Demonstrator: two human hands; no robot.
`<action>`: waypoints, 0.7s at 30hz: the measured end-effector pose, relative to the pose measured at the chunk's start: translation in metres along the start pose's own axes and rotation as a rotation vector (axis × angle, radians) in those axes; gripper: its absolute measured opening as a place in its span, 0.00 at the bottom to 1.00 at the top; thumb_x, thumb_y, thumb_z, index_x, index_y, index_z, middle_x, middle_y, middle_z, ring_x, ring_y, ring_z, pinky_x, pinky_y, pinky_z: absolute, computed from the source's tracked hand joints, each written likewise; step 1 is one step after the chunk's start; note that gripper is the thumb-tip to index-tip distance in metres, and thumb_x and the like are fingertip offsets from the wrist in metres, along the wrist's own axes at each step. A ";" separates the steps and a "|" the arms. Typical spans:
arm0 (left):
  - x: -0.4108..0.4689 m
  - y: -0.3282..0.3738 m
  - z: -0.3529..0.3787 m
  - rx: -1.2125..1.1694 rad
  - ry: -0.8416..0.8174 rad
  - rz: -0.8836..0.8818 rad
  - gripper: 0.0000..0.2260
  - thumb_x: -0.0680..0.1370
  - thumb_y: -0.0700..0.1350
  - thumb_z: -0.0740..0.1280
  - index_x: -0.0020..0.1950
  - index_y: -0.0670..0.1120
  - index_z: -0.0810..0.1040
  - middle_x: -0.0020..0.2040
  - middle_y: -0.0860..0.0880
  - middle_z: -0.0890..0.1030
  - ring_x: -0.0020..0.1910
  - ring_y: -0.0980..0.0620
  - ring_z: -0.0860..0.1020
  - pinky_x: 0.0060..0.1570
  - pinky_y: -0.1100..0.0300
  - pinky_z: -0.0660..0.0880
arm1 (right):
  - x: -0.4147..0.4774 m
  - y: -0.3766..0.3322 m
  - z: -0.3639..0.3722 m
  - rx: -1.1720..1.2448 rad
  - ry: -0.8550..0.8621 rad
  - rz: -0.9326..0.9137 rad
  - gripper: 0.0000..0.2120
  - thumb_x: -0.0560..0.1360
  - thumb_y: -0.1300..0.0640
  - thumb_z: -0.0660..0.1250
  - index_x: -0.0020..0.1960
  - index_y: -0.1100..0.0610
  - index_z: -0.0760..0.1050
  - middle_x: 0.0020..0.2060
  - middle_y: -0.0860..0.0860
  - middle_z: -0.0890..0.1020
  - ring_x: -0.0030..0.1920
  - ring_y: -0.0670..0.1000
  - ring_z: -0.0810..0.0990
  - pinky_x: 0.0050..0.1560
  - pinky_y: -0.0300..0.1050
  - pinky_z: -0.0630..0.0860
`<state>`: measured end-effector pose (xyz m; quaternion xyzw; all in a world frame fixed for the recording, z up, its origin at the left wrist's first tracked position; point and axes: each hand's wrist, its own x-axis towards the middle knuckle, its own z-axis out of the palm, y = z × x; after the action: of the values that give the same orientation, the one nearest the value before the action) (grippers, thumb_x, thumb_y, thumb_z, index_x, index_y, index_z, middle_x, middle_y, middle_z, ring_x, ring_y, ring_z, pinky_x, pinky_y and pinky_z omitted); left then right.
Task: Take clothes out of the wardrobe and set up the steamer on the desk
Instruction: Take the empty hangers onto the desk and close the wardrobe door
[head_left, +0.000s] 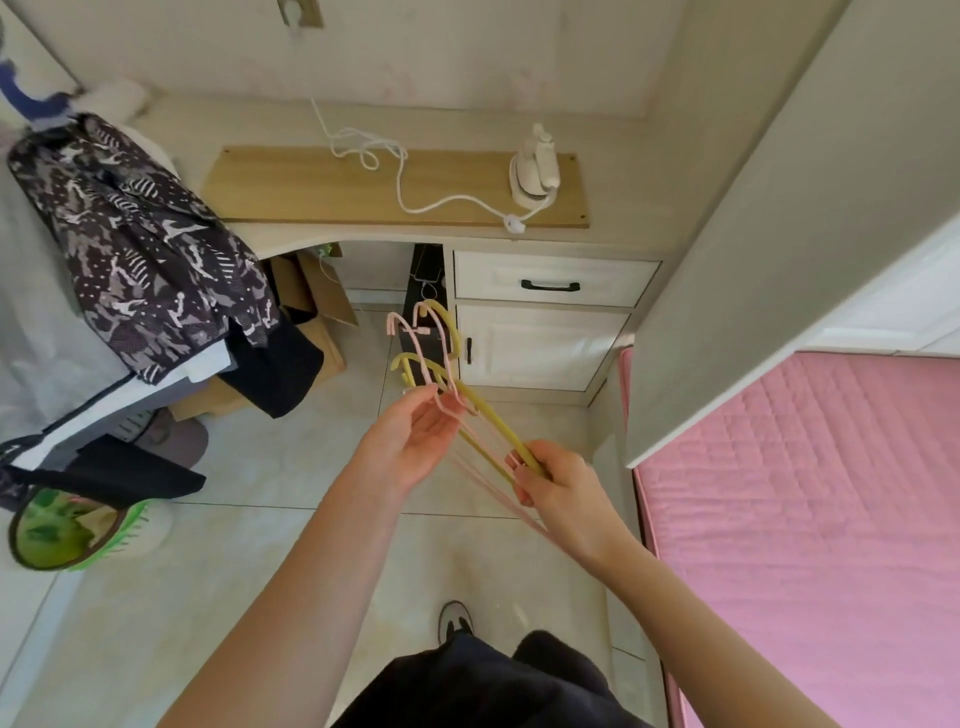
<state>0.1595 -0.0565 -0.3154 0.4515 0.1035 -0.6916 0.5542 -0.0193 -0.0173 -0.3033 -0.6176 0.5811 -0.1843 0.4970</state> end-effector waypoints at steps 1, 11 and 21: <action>0.004 0.007 0.001 0.006 -0.006 -0.005 0.15 0.77 0.34 0.66 0.64 0.35 0.74 0.51 0.38 0.80 0.54 0.44 0.80 0.59 0.49 0.77 | 0.005 -0.002 0.002 -0.008 -0.005 -0.013 0.13 0.77 0.62 0.58 0.36 0.51 0.68 0.32 0.45 0.73 0.33 0.46 0.70 0.30 0.33 0.66; 0.048 0.032 0.036 0.010 -0.085 -0.055 0.12 0.77 0.30 0.59 0.59 0.37 0.72 0.52 0.35 0.80 0.57 0.40 0.80 0.64 0.48 0.72 | 0.066 0.002 -0.019 -0.109 -0.137 -0.005 0.07 0.77 0.57 0.60 0.50 0.54 0.77 0.39 0.45 0.81 0.44 0.46 0.80 0.45 0.45 0.78; 0.114 0.025 0.114 0.188 -0.025 -0.126 0.14 0.76 0.26 0.61 0.60 0.36 0.72 0.51 0.39 0.78 0.48 0.46 0.80 0.39 0.56 0.81 | 0.163 -0.017 -0.078 -0.070 -0.161 0.056 0.14 0.80 0.51 0.57 0.51 0.56 0.79 0.38 0.46 0.81 0.40 0.45 0.79 0.44 0.40 0.75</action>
<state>0.1256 -0.2164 -0.3256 0.4853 0.0594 -0.7373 0.4662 -0.0312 -0.1985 -0.3119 -0.6309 0.5622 -0.0997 0.5252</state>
